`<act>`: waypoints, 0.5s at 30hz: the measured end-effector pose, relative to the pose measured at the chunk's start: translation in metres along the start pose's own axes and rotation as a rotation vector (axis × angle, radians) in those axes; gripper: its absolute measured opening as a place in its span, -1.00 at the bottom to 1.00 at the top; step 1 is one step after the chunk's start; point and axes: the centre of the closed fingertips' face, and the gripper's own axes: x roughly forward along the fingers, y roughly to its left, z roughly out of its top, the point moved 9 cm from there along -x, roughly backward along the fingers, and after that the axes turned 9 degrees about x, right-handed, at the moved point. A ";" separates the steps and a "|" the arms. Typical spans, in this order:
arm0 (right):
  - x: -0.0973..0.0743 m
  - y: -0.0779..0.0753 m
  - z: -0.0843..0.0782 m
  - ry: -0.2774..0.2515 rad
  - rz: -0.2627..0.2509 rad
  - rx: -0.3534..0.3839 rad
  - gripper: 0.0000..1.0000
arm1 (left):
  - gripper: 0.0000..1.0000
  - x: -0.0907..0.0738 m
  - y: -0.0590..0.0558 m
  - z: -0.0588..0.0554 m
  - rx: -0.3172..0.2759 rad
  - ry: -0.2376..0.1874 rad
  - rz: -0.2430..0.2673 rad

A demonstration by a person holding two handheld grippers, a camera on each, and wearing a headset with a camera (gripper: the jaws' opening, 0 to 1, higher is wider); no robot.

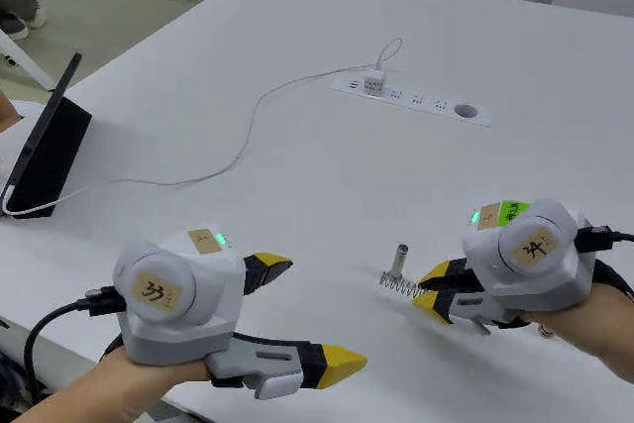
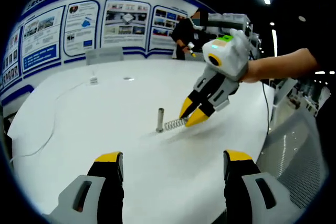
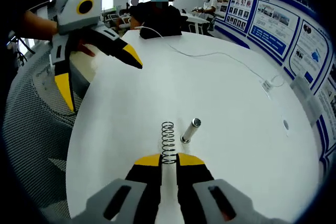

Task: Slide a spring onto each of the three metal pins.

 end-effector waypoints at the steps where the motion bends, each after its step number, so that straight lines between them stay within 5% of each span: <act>1: -0.004 0.000 -0.002 -0.004 -0.001 -0.003 -0.78 | 0.59 0.000 0.000 0.000 0.003 0.002 -0.001; 10: -0.031 -0.005 -0.008 -0.063 -0.035 -0.016 -0.78 | 0.56 -0.002 0.000 0.004 0.030 0.013 0.012; 15: -0.042 -0.006 -0.009 -0.081 -0.041 -0.027 -0.78 | 0.54 -0.003 0.001 0.017 0.051 0.004 0.022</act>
